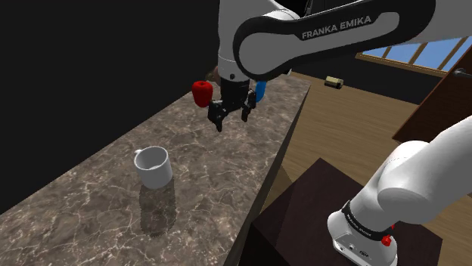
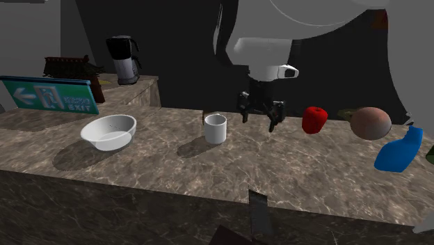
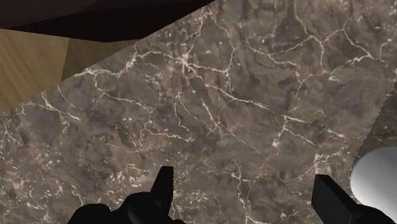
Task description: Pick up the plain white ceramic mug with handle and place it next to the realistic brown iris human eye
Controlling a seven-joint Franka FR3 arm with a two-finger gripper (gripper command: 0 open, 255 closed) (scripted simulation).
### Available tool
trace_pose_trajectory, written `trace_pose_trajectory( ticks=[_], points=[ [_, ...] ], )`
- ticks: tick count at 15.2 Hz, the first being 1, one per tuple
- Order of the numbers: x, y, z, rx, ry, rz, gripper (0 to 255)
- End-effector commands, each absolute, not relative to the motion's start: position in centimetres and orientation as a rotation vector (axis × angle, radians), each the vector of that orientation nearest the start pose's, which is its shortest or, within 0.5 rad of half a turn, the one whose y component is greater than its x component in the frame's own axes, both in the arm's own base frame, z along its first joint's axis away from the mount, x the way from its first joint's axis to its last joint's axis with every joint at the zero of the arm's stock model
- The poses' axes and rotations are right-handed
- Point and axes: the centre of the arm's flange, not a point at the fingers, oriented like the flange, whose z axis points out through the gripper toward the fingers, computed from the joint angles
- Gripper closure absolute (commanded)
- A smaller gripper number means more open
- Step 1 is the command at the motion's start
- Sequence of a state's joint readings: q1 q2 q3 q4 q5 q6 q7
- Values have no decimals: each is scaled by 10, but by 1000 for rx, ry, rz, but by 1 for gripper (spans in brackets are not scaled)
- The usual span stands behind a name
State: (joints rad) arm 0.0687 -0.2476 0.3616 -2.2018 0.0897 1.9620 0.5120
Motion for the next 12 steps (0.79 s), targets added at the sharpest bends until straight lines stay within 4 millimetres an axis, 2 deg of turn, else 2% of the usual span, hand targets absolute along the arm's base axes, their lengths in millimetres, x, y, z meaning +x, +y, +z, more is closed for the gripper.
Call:
trace_pose_trajectory(
  ticks=[1, 12],
  points=[
    [443, 236, 469, -3139, 201, 5, 0],
    [516, 347, 411, -3136, 206, 4, 0]
  ],
)
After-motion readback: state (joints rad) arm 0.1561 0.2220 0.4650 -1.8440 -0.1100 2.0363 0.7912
